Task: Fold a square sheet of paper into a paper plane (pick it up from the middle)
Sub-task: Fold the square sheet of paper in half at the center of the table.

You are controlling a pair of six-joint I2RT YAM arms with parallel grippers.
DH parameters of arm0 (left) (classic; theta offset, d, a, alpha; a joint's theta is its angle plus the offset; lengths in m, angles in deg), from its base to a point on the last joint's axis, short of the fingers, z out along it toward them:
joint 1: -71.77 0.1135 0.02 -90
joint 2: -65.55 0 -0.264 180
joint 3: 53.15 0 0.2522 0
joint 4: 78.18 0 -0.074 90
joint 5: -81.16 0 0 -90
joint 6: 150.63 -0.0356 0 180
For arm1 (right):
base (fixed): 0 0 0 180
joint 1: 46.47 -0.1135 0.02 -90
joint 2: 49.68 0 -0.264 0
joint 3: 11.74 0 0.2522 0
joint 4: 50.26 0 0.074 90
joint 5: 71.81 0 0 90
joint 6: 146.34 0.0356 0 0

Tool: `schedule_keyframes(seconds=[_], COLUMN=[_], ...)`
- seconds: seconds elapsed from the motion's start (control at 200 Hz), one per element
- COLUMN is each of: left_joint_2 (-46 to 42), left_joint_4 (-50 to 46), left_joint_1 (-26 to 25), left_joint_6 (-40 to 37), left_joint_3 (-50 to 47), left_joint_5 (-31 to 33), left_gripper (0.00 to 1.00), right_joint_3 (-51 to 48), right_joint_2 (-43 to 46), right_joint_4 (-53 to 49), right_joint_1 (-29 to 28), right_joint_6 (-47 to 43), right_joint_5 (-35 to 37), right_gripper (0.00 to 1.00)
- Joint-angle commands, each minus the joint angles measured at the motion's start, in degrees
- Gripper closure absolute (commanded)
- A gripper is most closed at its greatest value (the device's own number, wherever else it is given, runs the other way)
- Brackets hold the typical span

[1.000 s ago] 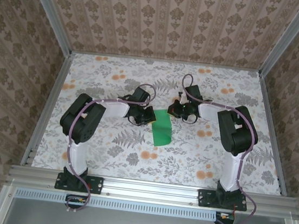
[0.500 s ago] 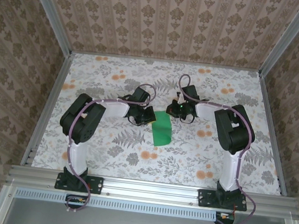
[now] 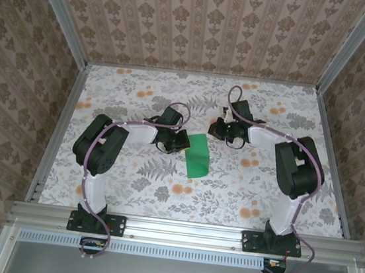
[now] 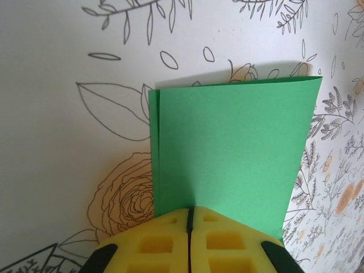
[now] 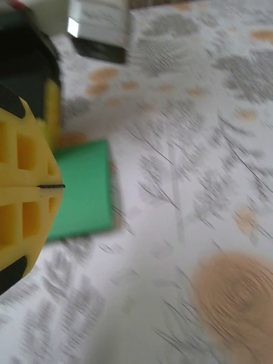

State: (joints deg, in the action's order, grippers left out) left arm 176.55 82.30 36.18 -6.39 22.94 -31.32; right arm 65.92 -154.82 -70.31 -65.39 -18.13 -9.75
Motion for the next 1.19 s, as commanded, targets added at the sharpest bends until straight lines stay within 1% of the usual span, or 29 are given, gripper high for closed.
schedule_keyframes(seconds=[0.0, 0.16, 0.245, 0.75, 1.19], left_joint_2=[4.23, 4.33, 4.41, 4.52, 4.57], left_joint_4=[-13.68, -13.63, -13.47, -13.44, -13.53], left_joint_1=[-0.27, -0.27, -0.27, -0.44, -0.40], left_joint_6=[-1.68, -1.68, -1.52, -1.13, -0.87], left_joint_3=[-3.94, -3.83, -3.96, -4.02, -4.49], left_joint_5=[5.87, 6.11, 6.05, 6.26, 6.88], left_gripper=[0.92, 0.92, 0.92, 0.92, 0.92], right_joint_3=[-5.73, -10.94, -12.43, -16.21, -20.33], right_joint_2=[3.18, 4.17, 3.85, 1.01, 2.51], right_joint_4=[-0.74, 0.39, 1.17, 1.59, -0.43], right_joint_1=[-2.11, -2.88, -2.88, -2.88, -2.81], right_joint_6=[1.04, 1.92, 2.12, 1.12, -0.60], right_joint_5=[-6.62, -9.59, -10.02, -11.17, -11.83], right_gripper=[1.00, 1.00, 1.00, 1.00, 1.00])
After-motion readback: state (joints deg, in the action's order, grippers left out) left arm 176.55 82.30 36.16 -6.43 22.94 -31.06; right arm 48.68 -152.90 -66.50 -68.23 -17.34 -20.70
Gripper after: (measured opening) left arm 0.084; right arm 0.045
